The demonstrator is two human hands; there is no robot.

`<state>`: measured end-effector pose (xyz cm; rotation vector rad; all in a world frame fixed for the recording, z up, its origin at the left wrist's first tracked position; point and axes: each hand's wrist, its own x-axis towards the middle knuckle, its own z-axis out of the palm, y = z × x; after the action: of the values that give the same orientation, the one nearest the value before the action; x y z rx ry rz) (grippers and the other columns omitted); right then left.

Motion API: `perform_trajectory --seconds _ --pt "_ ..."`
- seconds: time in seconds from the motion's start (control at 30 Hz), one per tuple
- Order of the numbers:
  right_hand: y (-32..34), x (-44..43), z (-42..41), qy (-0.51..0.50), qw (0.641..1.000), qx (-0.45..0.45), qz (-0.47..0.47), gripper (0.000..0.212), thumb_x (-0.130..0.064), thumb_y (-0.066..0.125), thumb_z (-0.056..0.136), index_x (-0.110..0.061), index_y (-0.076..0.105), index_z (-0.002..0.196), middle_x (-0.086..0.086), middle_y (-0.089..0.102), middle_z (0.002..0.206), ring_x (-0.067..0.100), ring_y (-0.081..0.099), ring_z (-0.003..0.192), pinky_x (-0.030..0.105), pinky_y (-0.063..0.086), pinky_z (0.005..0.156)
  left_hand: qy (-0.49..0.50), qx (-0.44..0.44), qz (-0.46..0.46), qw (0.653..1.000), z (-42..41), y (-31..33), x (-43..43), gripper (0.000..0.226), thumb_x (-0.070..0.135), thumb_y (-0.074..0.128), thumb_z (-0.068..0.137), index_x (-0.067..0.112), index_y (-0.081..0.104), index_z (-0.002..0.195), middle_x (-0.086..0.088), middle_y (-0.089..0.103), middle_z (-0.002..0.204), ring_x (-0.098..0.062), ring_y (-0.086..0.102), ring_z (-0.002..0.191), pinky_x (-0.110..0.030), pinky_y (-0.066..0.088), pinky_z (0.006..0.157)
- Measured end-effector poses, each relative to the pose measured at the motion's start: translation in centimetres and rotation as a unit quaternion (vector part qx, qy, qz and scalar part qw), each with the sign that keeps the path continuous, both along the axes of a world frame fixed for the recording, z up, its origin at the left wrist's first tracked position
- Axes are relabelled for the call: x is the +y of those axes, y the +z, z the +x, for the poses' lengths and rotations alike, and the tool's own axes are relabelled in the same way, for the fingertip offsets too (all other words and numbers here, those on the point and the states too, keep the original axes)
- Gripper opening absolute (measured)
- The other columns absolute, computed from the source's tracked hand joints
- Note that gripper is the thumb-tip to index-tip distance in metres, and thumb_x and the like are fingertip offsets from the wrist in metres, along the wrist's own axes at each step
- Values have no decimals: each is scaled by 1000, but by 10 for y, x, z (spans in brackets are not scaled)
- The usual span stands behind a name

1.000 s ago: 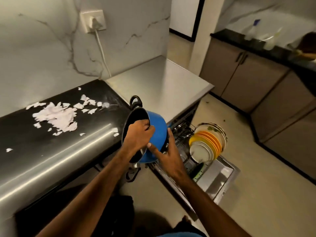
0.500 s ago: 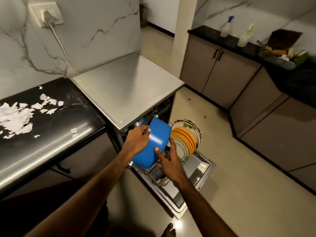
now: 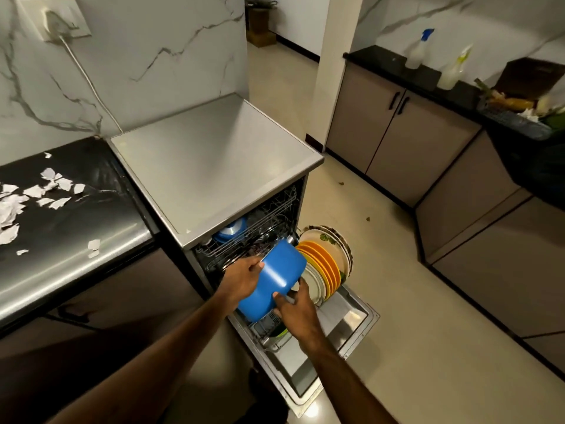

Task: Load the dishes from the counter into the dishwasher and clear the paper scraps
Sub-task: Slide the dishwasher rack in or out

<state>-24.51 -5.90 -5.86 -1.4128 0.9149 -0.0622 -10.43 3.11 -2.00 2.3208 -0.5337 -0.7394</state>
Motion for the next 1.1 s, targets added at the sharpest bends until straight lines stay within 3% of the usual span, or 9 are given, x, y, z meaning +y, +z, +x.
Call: perform_trajectory --seconds 0.13,0.33,0.53,0.67,0.83,0.93,1.1 --pt "-25 -28 24 -13 999 29 42 62 -20 71 95 -43 35 140 2 65 131 17 68 114 49 57 99 -24 19 39 999 33 -32 -27 31 34 51 106 14 69 119 -10 72 110 -24 66 102 -22 37 74" --pt "-78 -70 62 -11 993 75 93 51 -13 68 97 -30 44 138 3 66 127 18 68 113 43 58 98 -19 59 70 996 66 -95 -65 26 28 56 104 17 71 123 -9 73 115 -26 68 109 -20 42 77" --pt "-155 -87 94 -39 990 94 98 65 -17 76 90 -33 41 142 2 68 129 20 68 115 50 56 101 -10 91 91 992 90 -172 -91 28 18 57 102 21 71 125 -7 73 121 -23 67 112 -26 49 93" --pt "-221 -86 110 -36 989 115 81 73 -21 79 84 -34 38 143 -2 64 133 21 64 119 53 54 104 -31 102 114 988 100 -233 -96 28 14 50 102 18 69 122 -10 73 114 -26 68 103 -32 51 88" --pt "-276 -87 122 -41 986 138 86 72 -9 81 83 -29 40 139 -4 66 122 22 65 115 50 51 107 -4 131 130 983 109 -301 -100 39 18 44 107 21 56 143 -10 61 142 -26 58 127 -25 42 100" --pt "-311 -91 128 -17 982 171 81 80 -5 80 84 -24 38 149 3 65 134 25 62 126 52 45 113 18 138 124 982 113 -329 -102 39 16 43 107 18 55 145 -10 57 146 -25 55 131 -26 40 103" --pt "-353 -94 136 31 979 188 78 84 -14 79 89 -21 28 156 10 61 143 31 58 132 55 47 111 33 129 114 985 118 -368 -99 36 5 45 105 7 60 139 -19 62 136 -32 62 118 -31 47 91"
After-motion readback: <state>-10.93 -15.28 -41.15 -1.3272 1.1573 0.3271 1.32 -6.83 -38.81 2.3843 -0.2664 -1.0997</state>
